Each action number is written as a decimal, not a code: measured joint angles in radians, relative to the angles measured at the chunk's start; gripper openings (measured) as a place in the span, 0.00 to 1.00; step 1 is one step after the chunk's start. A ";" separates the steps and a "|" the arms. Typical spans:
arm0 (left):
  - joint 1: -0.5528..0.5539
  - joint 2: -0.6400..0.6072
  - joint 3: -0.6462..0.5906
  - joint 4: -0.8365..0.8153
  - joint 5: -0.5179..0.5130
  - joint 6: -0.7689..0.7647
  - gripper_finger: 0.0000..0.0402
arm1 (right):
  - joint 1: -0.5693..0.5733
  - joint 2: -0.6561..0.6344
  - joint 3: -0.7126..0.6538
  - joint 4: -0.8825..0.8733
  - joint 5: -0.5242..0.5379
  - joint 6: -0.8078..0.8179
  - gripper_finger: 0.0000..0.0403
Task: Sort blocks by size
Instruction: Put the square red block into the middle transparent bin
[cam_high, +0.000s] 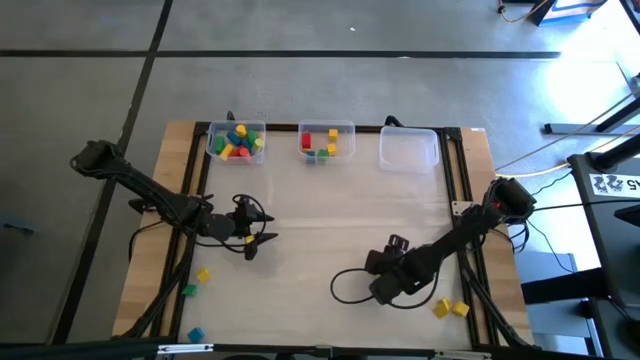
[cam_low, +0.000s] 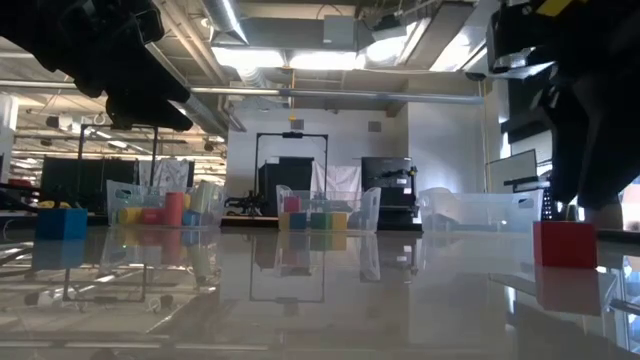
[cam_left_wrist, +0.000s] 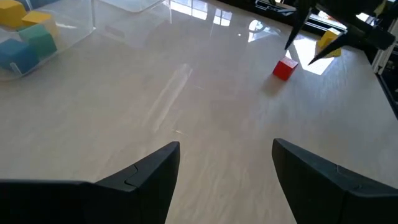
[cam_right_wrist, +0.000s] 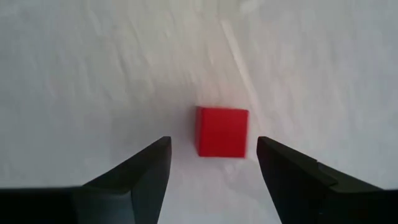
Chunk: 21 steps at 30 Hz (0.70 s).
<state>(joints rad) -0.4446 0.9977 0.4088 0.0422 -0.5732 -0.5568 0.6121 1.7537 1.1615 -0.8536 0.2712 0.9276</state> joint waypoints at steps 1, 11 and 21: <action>0.000 0.000 0.000 0.000 0.000 0.000 0.63 | 0.000 0.000 -0.008 0.020 0.000 0.003 0.60; 0.000 0.000 0.000 -0.001 0.000 0.003 0.63 | -0.020 -0.001 -0.081 0.121 0.050 0.016 0.60; 0.000 0.000 0.000 -0.001 0.000 0.003 0.63 | -0.019 -0.002 -0.171 0.256 0.043 0.017 0.53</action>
<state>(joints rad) -0.4446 0.9977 0.4084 0.0410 -0.5732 -0.5537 0.5930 1.7519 0.9904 -0.5978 0.3141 0.9451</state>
